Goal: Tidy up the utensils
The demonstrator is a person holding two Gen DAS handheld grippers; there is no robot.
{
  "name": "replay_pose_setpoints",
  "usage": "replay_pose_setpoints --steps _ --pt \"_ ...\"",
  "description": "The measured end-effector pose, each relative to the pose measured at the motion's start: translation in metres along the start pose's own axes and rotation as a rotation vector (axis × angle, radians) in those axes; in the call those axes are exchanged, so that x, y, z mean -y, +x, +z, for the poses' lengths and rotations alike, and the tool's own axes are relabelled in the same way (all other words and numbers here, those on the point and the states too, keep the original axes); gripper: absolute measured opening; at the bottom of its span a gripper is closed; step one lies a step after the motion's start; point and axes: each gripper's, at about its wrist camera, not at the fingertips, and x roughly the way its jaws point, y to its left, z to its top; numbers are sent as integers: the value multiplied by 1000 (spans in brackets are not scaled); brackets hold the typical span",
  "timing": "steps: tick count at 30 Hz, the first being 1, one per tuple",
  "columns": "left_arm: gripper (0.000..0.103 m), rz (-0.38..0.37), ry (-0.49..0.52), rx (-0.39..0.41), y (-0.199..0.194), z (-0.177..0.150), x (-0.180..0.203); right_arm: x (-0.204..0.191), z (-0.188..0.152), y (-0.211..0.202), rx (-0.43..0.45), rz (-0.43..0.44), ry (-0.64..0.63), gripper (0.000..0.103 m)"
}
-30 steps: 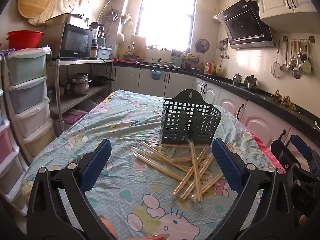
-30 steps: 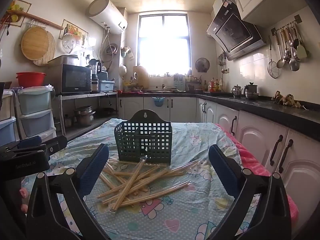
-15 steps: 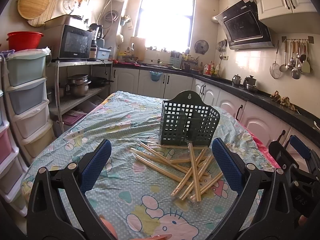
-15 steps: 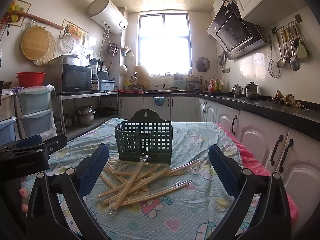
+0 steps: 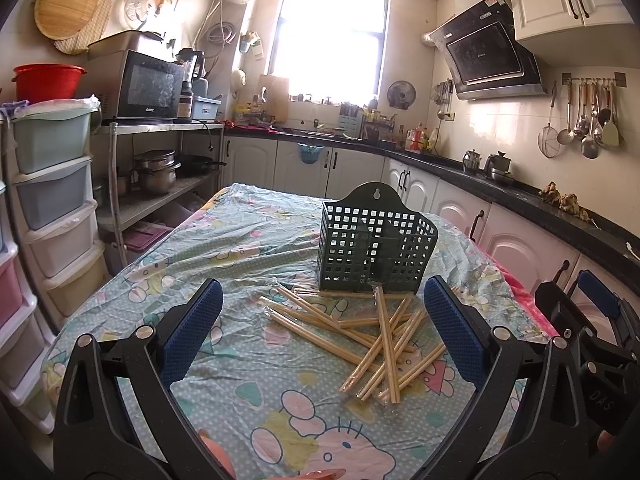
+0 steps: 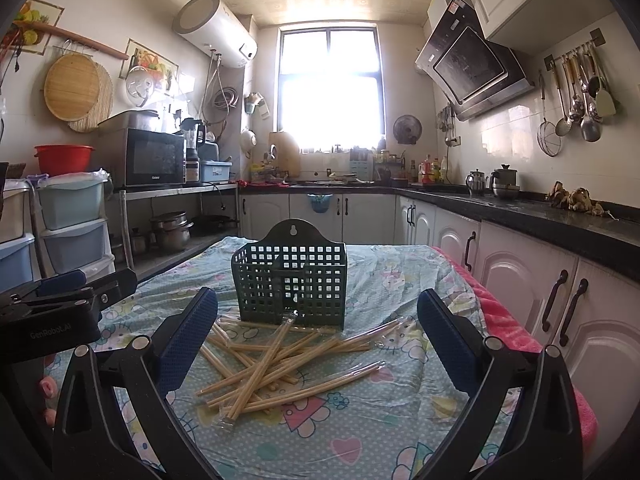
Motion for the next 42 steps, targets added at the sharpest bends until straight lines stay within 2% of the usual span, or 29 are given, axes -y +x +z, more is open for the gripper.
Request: replay_pose_setpoints --steps 25,34,42 --pt "93 -2 -5 4 -2 4 4 -2 1 2 -13 21 -8 97" --pt "93 0 -38 -10 4 6 -7 -9 4 10 -60 100 -36 97" --pt "93 18 -93 -1 8 18 -36 -21 16 19 -88 179 -65 97"
